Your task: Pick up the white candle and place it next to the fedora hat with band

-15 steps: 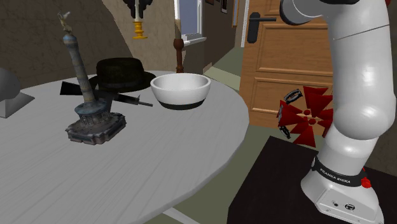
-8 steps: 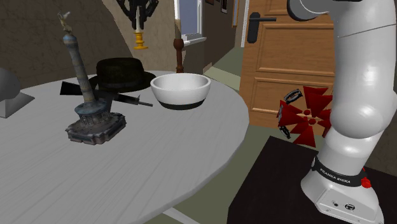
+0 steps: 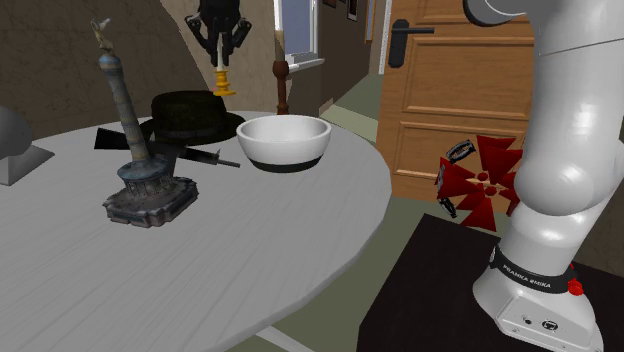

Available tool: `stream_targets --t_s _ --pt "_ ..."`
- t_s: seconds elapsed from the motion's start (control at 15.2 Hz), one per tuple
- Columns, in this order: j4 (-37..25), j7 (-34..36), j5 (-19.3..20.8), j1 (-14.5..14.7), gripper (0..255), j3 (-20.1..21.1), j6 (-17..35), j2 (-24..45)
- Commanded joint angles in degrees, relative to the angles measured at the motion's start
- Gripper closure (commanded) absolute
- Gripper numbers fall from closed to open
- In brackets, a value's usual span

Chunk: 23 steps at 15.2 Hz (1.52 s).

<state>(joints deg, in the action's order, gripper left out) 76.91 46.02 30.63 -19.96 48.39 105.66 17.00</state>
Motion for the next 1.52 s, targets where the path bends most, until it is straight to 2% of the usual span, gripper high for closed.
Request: stream_targets --t_s 0.0,0.66,1.45 --pt "2.3 0.4 -0.3 -0.7 255 0.0 1.9 -0.5" --pt "11.5 2.6 -0.4 -2.9 255 -0.3 9.8 -1.9" --pt "19.8 6.2 2.1 -3.5 255 -1.2 17.9 -1.3"
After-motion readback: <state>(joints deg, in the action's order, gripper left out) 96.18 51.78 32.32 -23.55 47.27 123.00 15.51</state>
